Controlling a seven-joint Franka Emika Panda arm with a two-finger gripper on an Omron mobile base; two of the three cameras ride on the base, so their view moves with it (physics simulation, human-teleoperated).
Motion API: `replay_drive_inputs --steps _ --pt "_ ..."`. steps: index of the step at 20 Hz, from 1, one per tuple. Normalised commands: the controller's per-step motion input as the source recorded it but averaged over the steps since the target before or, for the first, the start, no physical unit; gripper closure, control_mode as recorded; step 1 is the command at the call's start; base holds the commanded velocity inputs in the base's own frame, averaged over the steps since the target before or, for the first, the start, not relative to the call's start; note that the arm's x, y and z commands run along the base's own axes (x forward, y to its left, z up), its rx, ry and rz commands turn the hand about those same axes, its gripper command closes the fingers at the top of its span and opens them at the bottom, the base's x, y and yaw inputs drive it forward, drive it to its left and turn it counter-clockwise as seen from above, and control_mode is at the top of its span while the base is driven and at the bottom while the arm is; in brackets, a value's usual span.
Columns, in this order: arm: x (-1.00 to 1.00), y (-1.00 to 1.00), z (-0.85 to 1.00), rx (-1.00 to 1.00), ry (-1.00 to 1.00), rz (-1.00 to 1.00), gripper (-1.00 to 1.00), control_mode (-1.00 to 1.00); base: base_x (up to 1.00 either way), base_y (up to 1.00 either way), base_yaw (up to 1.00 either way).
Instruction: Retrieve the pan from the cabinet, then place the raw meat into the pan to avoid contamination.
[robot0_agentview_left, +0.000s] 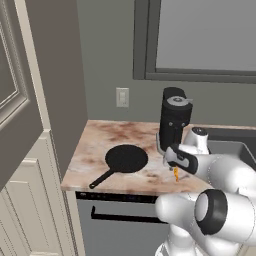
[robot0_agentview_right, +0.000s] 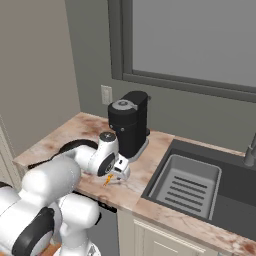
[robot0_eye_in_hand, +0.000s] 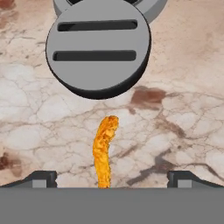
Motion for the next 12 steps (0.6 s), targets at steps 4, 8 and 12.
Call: replay_drive_inputs --steps 4,8,12 --pt "0.09 0.00 -0.18 0.00 0.00 0.01 -1.00 -1.00 0.00 0.00 0.00" --pt "0.03 0.01 -0.15 0.00 0.00 0.00 -1.00 -1.00 0.00 0.00 0.00" --pt "0.00 0.03 -0.14 0.00 0.00 0.00 -1.00 -1.00 0.00 0.00 0.00"
